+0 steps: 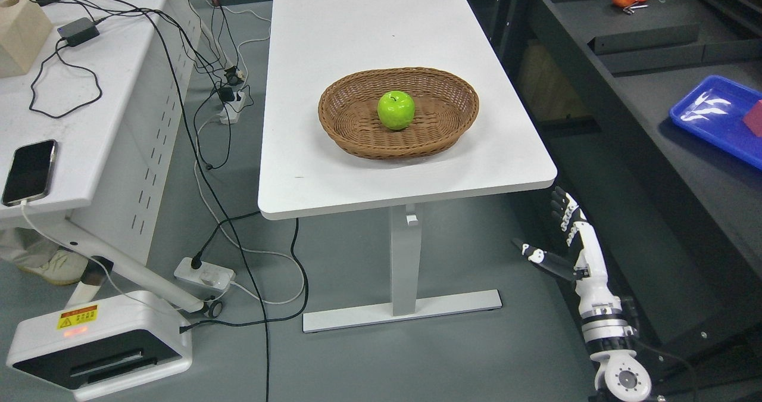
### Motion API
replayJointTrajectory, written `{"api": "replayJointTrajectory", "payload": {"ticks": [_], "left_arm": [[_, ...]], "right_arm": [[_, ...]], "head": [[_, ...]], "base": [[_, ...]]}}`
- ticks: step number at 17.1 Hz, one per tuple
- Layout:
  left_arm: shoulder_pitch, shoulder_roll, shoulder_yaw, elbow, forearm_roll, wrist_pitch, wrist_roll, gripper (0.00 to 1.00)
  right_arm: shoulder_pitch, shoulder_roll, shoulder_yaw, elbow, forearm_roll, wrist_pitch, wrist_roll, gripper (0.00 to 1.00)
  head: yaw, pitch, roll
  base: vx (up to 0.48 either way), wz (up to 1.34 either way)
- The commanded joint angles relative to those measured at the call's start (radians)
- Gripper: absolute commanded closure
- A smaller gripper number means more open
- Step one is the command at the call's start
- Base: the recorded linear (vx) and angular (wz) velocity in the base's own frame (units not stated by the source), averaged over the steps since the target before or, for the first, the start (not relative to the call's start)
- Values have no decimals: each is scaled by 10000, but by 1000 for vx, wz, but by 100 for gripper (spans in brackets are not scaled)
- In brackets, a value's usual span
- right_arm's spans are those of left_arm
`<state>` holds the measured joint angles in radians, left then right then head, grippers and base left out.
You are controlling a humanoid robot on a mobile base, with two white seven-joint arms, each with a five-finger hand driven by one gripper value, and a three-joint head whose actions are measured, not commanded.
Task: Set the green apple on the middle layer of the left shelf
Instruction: 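Reach the right hand toward the green apple in the wicker basket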
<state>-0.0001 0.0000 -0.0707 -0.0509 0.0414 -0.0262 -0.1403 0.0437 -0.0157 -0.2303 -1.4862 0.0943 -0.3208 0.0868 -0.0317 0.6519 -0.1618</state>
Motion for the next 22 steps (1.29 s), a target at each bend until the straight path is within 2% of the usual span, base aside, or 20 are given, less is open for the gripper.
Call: {"api": "replayJointTrajectory", "payload": {"ticks": [1, 9, 10, 11, 13, 15, 18, 22], "left_arm": [[-122, 175, 1, 3, 0, 1, 7, 0], [-122, 175, 1, 2, 0, 1, 7, 0], [-122, 175, 1, 3, 0, 1, 7, 0], [-122, 175, 1, 3, 0, 1, 7, 0], [-122, 175, 1, 2, 0, 1, 7, 0], [-122, 175, 1, 3, 0, 1, 7, 0], [-122, 175, 1, 3, 0, 1, 7, 0], [-122, 175, 1, 2, 0, 1, 7, 0]], "right_arm": [[53, -18, -122, -1672, -38, 17, 37, 0], [23, -18, -535, -1721, -406, -136, 175, 0], [-8, -254, -535, -1766, -406, -227, 175, 0], [-38, -1002, -399, -1919, -391, -471, 206, 0], [-69, -2032, 61, -2225, -375, -902, 267, 1], [-451, -2450, 185, -2227, -223, -857, 709, 2], [-575, -2970, 843, -2242, -130, -933, 2333, 2], [-1141, -4045, 2269, -2258, -130, -1654, 2599, 2]], "head": [[0, 0, 0], [0, 0, 0], [0, 0, 0], [0, 0, 0], [0, 0, 0], [0, 0, 0], [0, 0, 0], [0, 0, 0]], "base": [[45, 10], [89, 204], [159, 142], [159, 142], [193, 22], [242, -42], [288, -130], [284, -133]]}}
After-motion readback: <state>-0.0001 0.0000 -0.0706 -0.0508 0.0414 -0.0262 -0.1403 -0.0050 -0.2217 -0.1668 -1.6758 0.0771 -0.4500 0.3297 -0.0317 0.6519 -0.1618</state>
